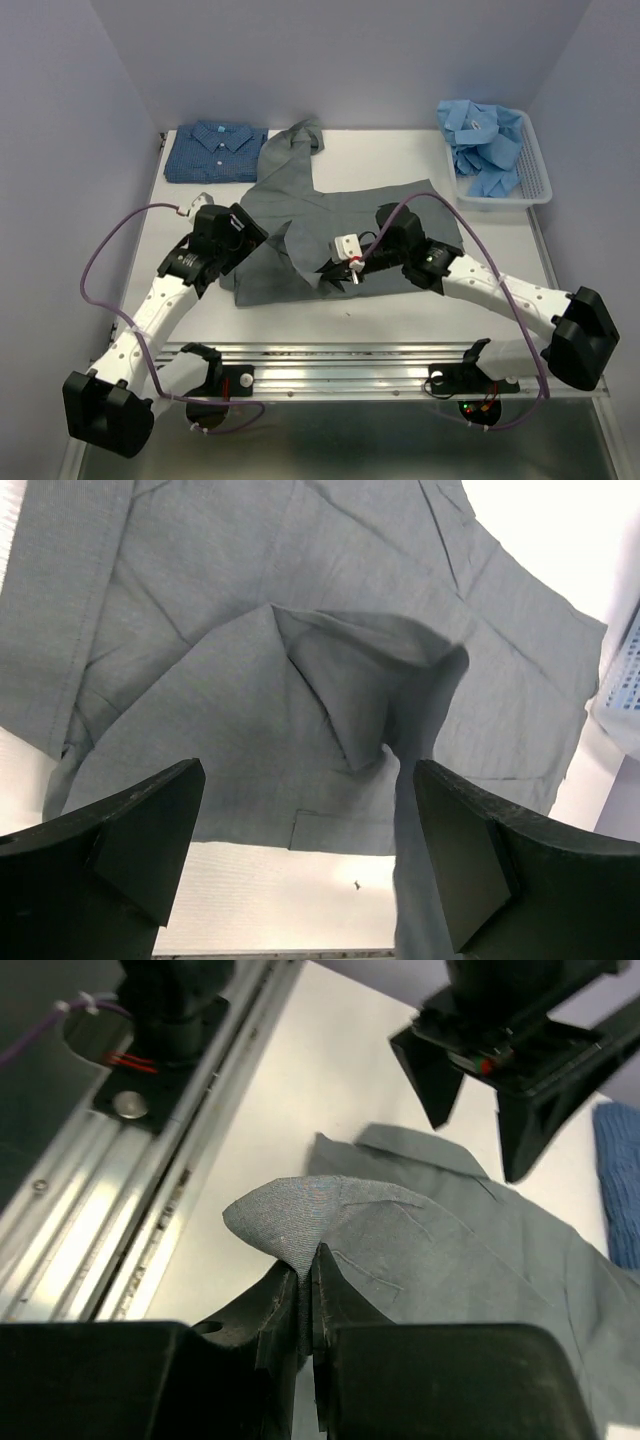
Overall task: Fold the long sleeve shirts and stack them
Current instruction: Fold the shirt
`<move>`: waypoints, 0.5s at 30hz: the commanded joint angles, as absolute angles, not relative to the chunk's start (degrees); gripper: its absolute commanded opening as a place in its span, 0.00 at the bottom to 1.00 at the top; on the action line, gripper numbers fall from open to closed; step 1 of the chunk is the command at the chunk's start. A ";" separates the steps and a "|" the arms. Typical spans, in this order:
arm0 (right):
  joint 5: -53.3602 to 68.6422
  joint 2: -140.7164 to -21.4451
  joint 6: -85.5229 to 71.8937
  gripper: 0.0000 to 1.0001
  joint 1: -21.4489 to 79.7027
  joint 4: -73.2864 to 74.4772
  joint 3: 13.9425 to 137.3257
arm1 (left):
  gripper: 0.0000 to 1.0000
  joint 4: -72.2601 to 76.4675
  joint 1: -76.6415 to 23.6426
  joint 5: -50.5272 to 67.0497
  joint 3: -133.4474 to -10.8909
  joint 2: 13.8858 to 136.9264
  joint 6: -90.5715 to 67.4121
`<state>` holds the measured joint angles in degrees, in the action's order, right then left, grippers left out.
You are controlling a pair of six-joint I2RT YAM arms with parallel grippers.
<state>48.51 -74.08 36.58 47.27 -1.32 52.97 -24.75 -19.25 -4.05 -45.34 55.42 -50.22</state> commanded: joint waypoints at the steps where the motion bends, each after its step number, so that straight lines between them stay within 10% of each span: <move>1: 55.31 -71.11 28.34 0.07 47.81 -12.52 52.57 | 0.99 -25.32 -18.72 -5.28 -44.92 55.02 -51.24; 10: -0.52 -72.33 8.83 0.06 47.81 -12.14 59.30 | 0.99 -18.46 -18.63 3.07 -40.61 56.07 -49.48; 15: -5.20 -73.65 0.45 0.07 47.81 -0.29 70.47 | 0.99 -17.23 -18.72 3.87 -41.04 57.65 -47.91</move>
